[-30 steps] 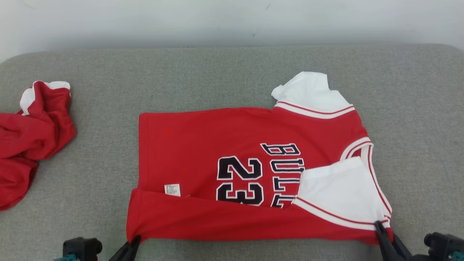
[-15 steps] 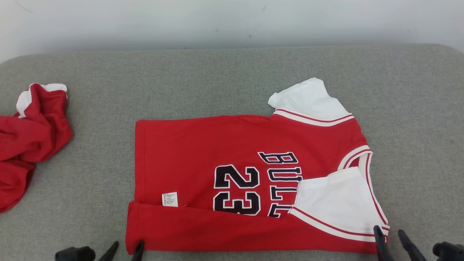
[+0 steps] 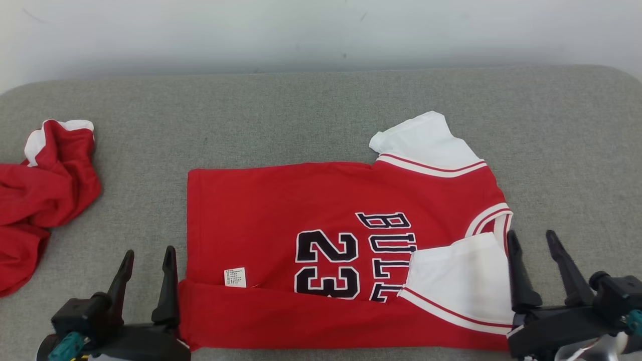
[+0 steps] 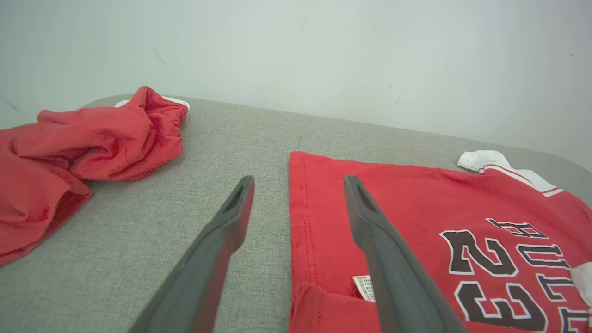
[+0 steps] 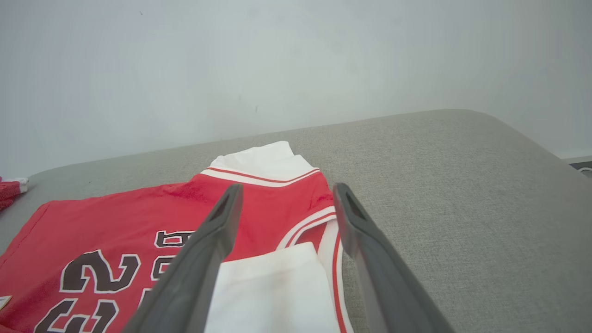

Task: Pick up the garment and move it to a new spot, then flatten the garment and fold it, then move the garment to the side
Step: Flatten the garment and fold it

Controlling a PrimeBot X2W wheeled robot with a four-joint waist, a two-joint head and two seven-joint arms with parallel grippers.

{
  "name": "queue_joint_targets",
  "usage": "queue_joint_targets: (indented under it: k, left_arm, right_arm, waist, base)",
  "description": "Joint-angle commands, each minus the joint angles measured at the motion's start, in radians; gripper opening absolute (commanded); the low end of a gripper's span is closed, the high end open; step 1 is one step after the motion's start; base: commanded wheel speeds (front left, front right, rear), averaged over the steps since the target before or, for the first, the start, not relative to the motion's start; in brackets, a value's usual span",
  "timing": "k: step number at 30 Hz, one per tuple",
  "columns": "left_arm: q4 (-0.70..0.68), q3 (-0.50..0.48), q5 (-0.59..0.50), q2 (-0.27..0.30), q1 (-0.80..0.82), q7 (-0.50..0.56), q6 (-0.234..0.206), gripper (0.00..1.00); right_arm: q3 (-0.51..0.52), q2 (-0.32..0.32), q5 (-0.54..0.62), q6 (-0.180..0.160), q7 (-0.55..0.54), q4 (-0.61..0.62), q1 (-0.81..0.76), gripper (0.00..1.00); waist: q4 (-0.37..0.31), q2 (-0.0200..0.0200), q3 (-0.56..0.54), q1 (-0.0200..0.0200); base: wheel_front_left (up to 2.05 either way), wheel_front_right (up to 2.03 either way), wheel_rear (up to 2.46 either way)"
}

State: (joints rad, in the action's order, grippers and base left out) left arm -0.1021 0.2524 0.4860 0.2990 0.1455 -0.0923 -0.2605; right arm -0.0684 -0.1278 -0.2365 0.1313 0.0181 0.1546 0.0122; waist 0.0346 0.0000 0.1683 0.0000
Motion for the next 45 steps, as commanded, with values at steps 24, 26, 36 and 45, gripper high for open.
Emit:
queue_joint_targets:
  k: [24, 26, 36, 45]
  left_arm:
    - [0.116, 0.038, -0.034, 0.014, 0.167, 0.002, 0.03, 1.0]
    - [0.156, 0.048, -0.022, 0.013, 0.218, 0.026, 0.053, 1.0]
    - [0.477, 0.059, 0.056, 0.007, 0.47, 0.121, 0.18, 1.0]
    - [0.677, 0.049, 0.099, 0.024, 0.598, 0.2, 0.228, 1.0]
  right_arm:
    - [-0.072, 0.007, 0.001, -0.001, -0.005, -0.012, 0.023, 1.0]
    - [-0.076, 0.005, -0.003, -0.001, -0.001, -0.017, 0.034, 1.0]
    - [-0.095, 0.016, -0.017, -0.001, 0.037, -0.052, 0.086, 1.0]
    - [-0.096, 0.018, -0.031, -0.001, 0.064, -0.08, 0.106, 1.0]
  waist:
    - [-0.022, 0.0, 0.023, 0.0]
    - [-0.033, 0.0, 0.042, 0.0]
    - [-0.113, 0.0, 0.142, 0.0]
    - [-0.139, 0.0, 0.192, 0.0]
  base:
    - [0.0, 0.0, 0.0]
    - [0.0, 0.0, 0.0]
    - [0.0, 0.0, 0.0]
    - [0.0, 0.0, 0.0]
